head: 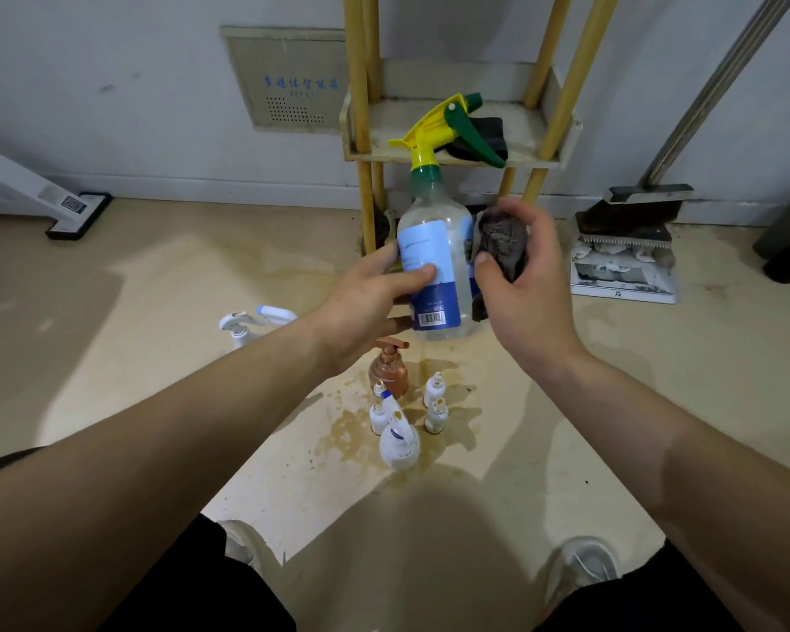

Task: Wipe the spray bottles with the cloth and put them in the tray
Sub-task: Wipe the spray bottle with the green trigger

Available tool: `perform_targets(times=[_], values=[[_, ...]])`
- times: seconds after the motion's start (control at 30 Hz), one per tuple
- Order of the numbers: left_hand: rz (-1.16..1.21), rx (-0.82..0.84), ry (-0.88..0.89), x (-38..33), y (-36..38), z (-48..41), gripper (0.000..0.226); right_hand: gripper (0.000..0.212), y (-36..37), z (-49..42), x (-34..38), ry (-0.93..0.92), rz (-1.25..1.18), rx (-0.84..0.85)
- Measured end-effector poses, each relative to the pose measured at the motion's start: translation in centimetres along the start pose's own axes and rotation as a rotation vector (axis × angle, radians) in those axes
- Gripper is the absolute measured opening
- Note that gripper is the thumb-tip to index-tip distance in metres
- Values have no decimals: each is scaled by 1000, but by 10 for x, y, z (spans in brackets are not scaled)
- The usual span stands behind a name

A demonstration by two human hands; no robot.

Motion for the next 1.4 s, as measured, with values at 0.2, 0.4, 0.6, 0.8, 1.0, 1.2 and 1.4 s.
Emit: perform_targets(times=[0.2,0.4,0.6,0.8,1.0,1.2,1.4], values=[[78,-17,98,-13,-4,1,63,31,2,-6,-17,218,-75,-27],[141,-49,9,1,0,3,68,23,10,-4,-21,235,-153,34],[205,-87,-5,-1,-10,-5,69,36,15,5,-7,59,-70,89],[261,-118,1,-13,-22,-10,71,52,25,27,0,-15,-22,187],[251,-78,-63,-7,-17,-10,70,63,27,38,2,-11,20,209],[253,-55,-64,-7,-19,-8,64,59,25,30,4,-8,-39,197],[155,-71,7,-4,-12,-5,78,59,17,8,7,0,-75,136]])
Point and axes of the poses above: each hand's wrist, its own z-axis away from the middle knuckle, its own y-axis out of the palm, x = y × z, the point moved 9 cm from there along -z, towards the middle knuckle, and after that the axes turned 10 degrees about -x, right-handed, at the moved point
